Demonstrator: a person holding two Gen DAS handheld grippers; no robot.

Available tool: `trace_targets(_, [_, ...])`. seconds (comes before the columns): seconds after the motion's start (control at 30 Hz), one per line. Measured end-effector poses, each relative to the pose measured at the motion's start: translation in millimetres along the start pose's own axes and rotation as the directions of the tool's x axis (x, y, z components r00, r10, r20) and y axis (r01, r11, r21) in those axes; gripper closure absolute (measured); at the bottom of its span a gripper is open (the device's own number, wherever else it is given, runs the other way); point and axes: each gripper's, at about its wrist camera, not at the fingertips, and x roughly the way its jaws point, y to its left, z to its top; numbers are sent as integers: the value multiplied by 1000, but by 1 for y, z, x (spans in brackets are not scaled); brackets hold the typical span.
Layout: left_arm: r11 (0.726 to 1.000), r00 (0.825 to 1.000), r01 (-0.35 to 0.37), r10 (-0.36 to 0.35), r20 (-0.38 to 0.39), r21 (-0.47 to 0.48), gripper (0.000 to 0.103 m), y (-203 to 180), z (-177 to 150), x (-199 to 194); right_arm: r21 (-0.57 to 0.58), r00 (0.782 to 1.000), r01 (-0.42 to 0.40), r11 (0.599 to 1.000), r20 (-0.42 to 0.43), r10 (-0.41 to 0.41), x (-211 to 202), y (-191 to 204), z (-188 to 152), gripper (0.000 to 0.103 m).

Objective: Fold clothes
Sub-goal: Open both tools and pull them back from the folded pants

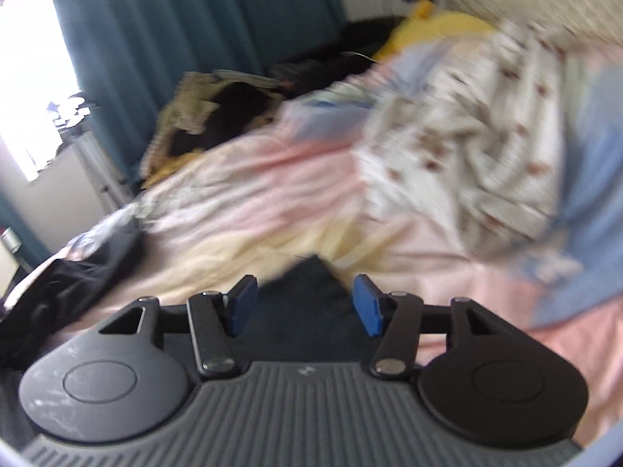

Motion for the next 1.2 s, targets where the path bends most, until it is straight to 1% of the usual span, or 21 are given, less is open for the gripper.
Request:
trace_targets(0.1, [998, 998, 49, -47, -47, 46, 8, -54, 17, 9, -50, 997, -72, 996, 19, 73, -2, 39, 7, 47])
trace_targets(0.17, [990, 996, 88, -86, -24, 111, 8, -99, 21, 14, -84, 991, -130, 988, 27, 133, -3, 67, 7, 47])
trace_targets(0.23, [978, 991, 134, -134, -11, 159, 8, -143, 22, 19, -132, 984, -174, 976, 13, 177, -2, 100, 1, 47])
trace_targets(0.3, [963, 981, 193, -195, -7, 190, 8, -186, 19, 24, -175, 976, -213, 961, 6, 218, -1, 131, -7, 47])
trace_targets(0.4, [939, 967, 246, -253, 1, 242, 8, -243, 11, 29, -217, 961, -268, 939, 9, 276, -2, 166, -18, 47])
trace_targets(0.47, [922, 951, 302, -307, -16, 243, 8, -277, 4, 35, -232, 952, -298, 926, 4, 307, -1, 184, -25, 47])
trace_targets(0.6, [888, 925, 374, -377, -39, 270, 8, -337, -16, 47, -292, 946, -305, 906, 12, 323, -1, 208, -40, 47])
trace_targets(0.63, [879, 918, 389, -394, -42, 277, 8, -348, -21, 50, -321, 946, -299, 899, 26, 323, -2, 211, -44, 47])
trace_targets(0.7, [861, 907, 412, -418, -46, 299, 8, -369, -33, 57, -340, 945, -289, 895, 50, 324, -2, 207, -51, 48])
trace_targets(0.77, [848, 900, 425, -433, -50, 316, 8, -383, -45, 66, -336, 948, -279, 900, 54, 314, 5, 198, -55, 48])
trace_targets(0.83, [845, 897, 432, -438, -55, 316, 8, -392, -58, 79, -326, 951, -270, 906, 58, 304, 11, 189, -59, 48])
trace_targets(0.93, [840, 900, 428, -429, -74, 333, 8, -398, -76, 95, -317, 953, -265, 911, 57, 297, 20, 180, -67, 48])
trace_targets(1.03, [846, 907, 415, -413, -80, 336, 8, -393, -84, 104, -327, 950, -270, 906, 64, 307, 32, 181, -75, 48])
trace_targets(1.13, [864, 915, 399, -394, -81, 308, 8, -384, -87, 111, -313, 950, -276, 909, 56, 308, 45, 185, -79, 48])
trace_targets(1.2, [868, 918, 393, -387, -82, 304, 7, -379, -85, 115, -304, 950, -279, 911, 51, 308, 54, 188, -81, 48])
